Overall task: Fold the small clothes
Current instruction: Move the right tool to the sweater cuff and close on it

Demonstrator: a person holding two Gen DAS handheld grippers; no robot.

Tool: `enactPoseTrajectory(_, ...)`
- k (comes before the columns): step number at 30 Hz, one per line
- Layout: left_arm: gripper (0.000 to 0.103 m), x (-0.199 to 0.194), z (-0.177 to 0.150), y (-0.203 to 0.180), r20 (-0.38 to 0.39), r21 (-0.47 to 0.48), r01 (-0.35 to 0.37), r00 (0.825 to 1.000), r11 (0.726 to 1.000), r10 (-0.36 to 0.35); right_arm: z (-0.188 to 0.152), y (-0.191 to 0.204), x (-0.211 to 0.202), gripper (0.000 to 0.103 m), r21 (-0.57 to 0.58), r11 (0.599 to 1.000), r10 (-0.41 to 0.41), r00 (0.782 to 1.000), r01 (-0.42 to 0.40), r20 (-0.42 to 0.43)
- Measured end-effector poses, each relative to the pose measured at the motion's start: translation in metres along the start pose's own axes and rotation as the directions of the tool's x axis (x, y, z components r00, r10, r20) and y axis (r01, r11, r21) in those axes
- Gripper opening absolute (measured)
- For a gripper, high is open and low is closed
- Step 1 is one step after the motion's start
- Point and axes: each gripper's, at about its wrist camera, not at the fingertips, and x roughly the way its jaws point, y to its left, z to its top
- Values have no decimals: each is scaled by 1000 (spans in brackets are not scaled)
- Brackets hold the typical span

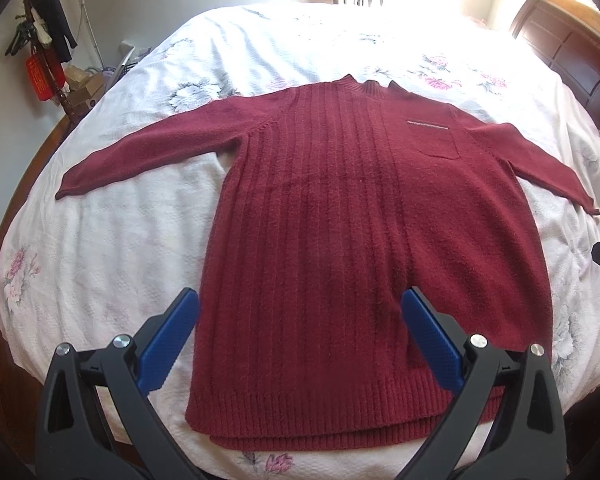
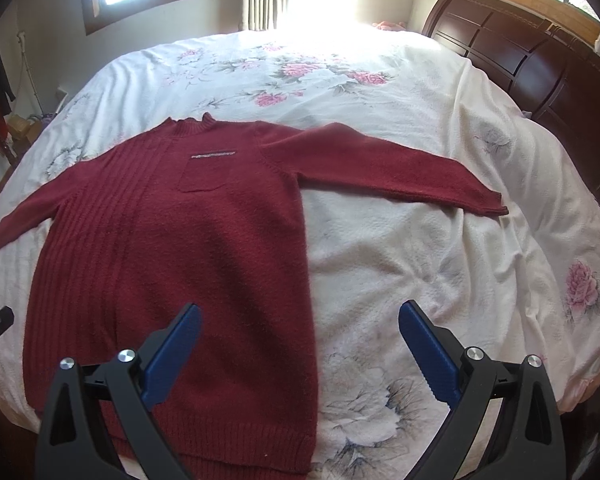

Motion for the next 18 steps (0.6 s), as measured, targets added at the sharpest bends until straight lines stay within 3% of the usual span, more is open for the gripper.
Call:
enactPoseTrajectory(5, 100, 22, 48, -42, 11, 24, 24, 1000, 999, -24, 48, -86, 34, 99, 81, 995, -49, 999, 50, -11)
enactPoseTrajectory(10, 100, 45, 101, -103, 47, 65, 49, 998, 997, -52, 98, -196, 90, 99, 224, 971, -68, 994, 85, -85)
enactPoseTrajectory(14, 100, 66, 142, -151, 76, 60, 75, 994, 995, -79, 119, -273, 142, 99, 315, 939, -86, 981, 138, -173)
enactPoseTrajectory(18, 100, 92, 175, -199, 70, 69, 120, 990, 990, -125, 124, -331, 185, 97, 398, 909, -35, 974, 123, -223)
